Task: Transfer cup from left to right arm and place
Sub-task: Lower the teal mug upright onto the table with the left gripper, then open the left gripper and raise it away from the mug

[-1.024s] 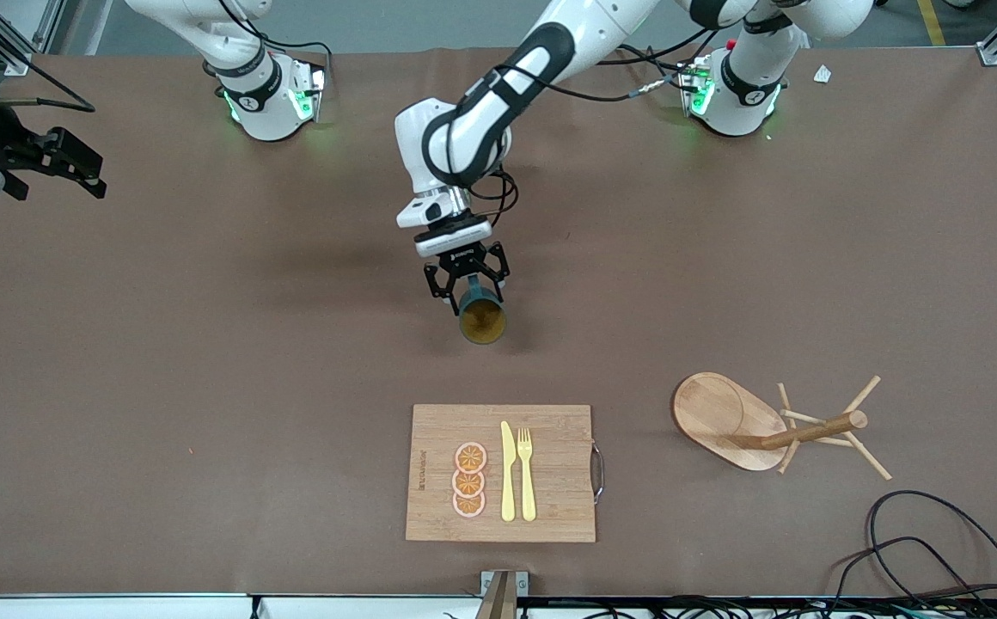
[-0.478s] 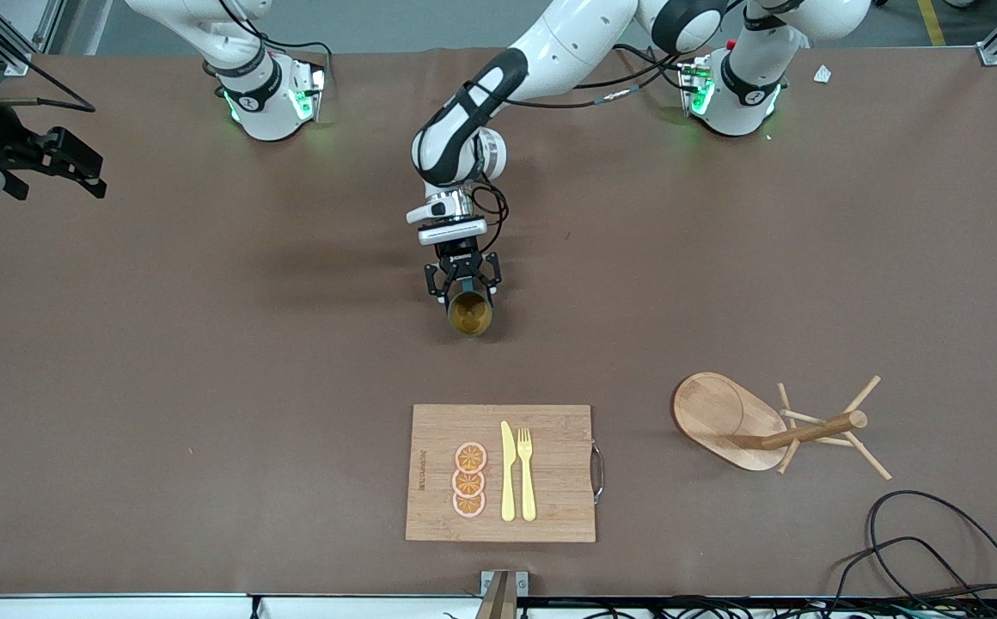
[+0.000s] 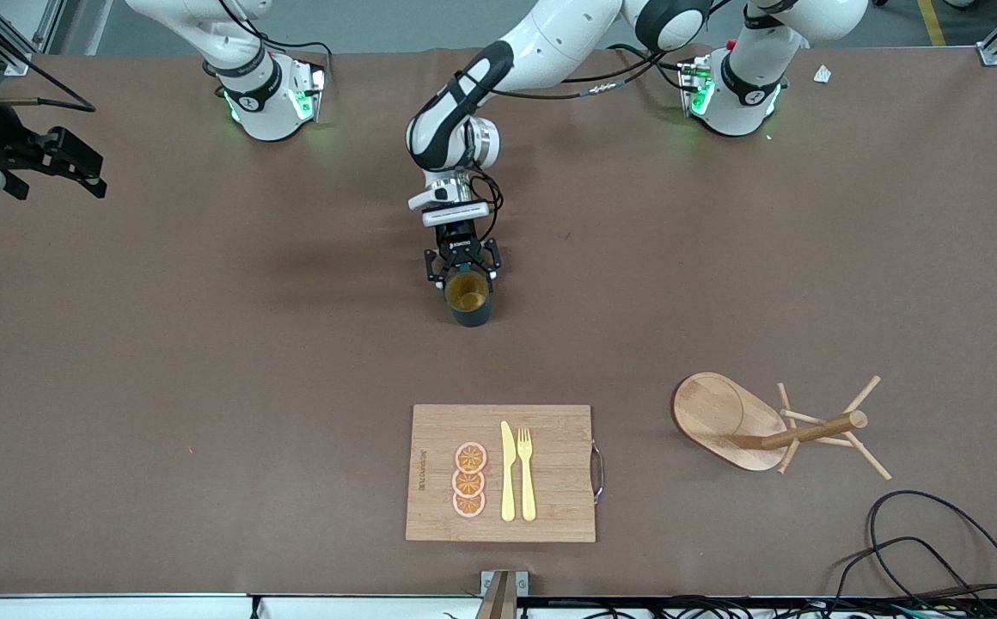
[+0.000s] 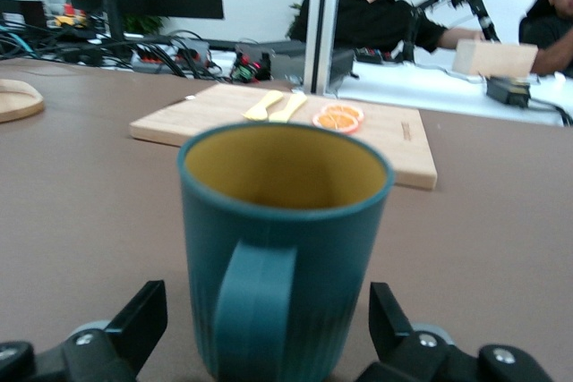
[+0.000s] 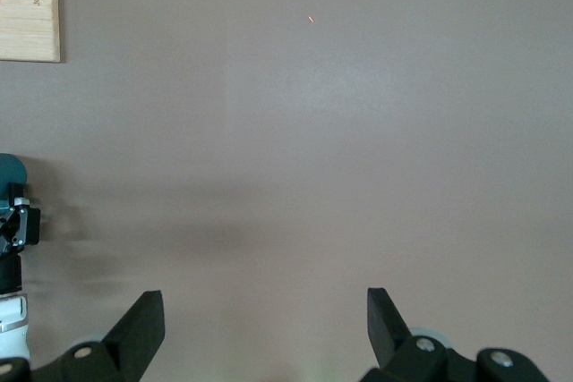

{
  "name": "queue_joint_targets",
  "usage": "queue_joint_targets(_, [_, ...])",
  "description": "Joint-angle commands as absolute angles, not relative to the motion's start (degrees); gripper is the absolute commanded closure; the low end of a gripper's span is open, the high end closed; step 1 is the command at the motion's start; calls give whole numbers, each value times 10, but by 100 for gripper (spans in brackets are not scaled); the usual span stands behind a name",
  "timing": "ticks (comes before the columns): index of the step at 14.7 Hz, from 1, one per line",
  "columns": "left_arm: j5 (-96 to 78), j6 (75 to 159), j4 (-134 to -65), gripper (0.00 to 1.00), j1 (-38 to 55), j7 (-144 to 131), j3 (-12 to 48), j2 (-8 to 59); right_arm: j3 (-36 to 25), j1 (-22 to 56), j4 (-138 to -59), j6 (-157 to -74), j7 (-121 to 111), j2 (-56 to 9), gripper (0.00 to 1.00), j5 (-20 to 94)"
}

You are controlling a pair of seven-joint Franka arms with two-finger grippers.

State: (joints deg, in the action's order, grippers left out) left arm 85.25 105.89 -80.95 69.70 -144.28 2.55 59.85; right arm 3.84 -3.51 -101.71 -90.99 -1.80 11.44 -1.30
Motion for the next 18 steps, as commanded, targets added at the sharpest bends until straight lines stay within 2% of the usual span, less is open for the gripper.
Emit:
queue_joint_targets(1, [793, 1013, -801, 0, 706, -1436, 39, 574, 37, -33, -1014, -908, -16, 113, 0, -11])
queue_joint_targets(4, [762, 1011, -798, 0, 706, -1434, 57, 561, 38, -31, -1014, -905, -16, 114, 0, -11])
queue_joint_targets(9, [651, 999, -799, 0, 707, -1432, 68, 496, 38, -25, -1013, -899, -15, 115, 0, -11])
queue_joint_targets(13, [570, 941, -798, 0, 706, -1345, 89, 467, 39, -19, -1012, -900, -15, 114, 0, -11])
queue_joint_targets(18, [489, 935, -798, 0, 696, -1243, 94, 398, 38, -20, -1012, -897, -15, 114, 0, -11])
